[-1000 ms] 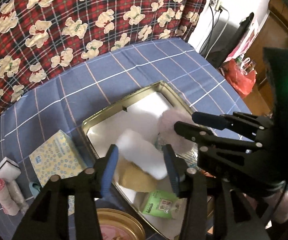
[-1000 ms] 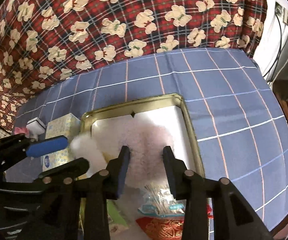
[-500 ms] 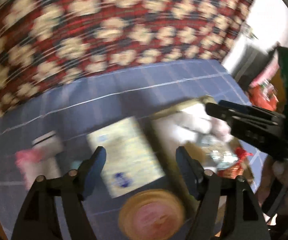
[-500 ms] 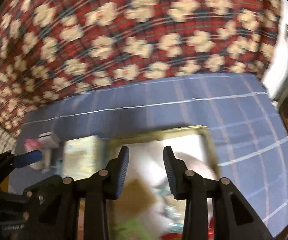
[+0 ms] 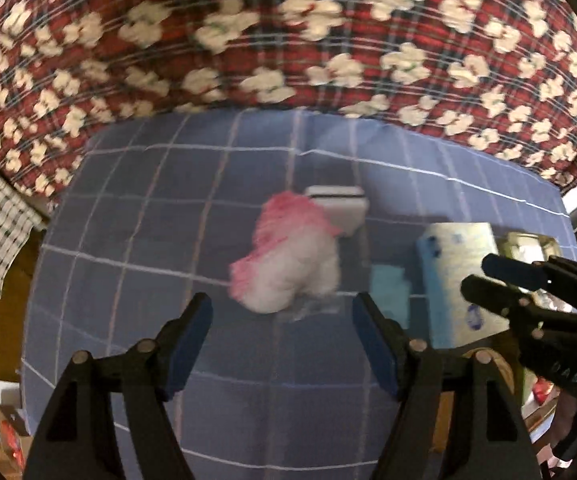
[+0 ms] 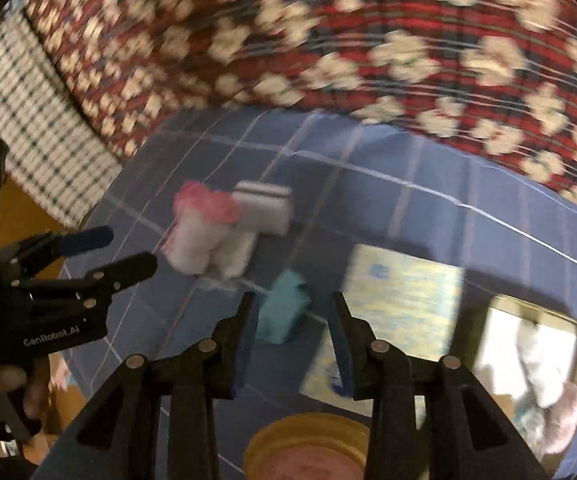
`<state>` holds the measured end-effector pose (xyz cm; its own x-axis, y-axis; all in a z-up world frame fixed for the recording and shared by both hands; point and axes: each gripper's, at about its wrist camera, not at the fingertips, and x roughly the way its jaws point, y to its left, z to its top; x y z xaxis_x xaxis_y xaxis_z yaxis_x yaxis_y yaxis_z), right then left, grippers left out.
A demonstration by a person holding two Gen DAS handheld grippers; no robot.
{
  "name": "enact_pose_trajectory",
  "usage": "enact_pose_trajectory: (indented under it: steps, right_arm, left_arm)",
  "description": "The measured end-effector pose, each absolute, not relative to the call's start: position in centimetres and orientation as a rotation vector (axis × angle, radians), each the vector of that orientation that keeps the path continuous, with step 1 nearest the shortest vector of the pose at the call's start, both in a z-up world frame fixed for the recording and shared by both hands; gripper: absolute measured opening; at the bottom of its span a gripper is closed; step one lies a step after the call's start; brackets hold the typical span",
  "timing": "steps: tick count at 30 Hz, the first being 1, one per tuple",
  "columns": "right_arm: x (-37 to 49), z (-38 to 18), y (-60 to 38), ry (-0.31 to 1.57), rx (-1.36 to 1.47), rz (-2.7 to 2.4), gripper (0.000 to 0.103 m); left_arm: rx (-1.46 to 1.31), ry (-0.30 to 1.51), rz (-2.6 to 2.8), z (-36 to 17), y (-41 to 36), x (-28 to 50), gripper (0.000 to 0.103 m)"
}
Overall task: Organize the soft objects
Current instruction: 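Move the left tool to the pink-edged towel roll while the right tool approaches the teal cloth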
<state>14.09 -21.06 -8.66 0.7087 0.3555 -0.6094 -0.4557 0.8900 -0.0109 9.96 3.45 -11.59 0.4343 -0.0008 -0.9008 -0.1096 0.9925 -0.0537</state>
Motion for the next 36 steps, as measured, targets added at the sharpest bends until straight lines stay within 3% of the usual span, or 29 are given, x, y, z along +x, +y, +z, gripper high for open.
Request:
enact_pose_trajectory:
  steps: [9, 22, 23, 25, 29, 36]
  right_arm:
    - [16.7, -12.0, -14.2, 0.760, -0.341, 0.440, 0.038]
    - [19.9, -15.7, -11.6, 0.873, -0.467, 0.336, 0.038]
    - [20.1, -16.1, -11.6, 0.882, -0.469, 0.336, 0.037]
    - [20.4, -16.6, -11.6, 0.890, -0.482, 0.328, 0.025]
    - [20.8, -16.8, -11.9, 0.898, -0.485, 0.338, 0.015]
    - [21.2, -16.1, -12.8, 0.901, -0.452, 0.373, 0.012]
  left_arm:
    - [-0.138, 1.134, 0.099, -12.6, 6.2, 9.2, 0.073]
    - [-0.105, 1.156, 0.050, -13.9, 6.3, 10.6, 0.073]
    - [-0.097, 1.157, 0.043, -14.0, 6.1, 10.8, 0.073]
    - [-0.079, 1.157, 0.032, -14.2, 5.9, 11.1, 0.073]
    - [-0.063, 1.165, 0.011, -14.9, 5.5, 11.9, 0.073]
    - [-0.007, 1.169, -0.047, -16.2, 3.9, 13.2, 0.073]
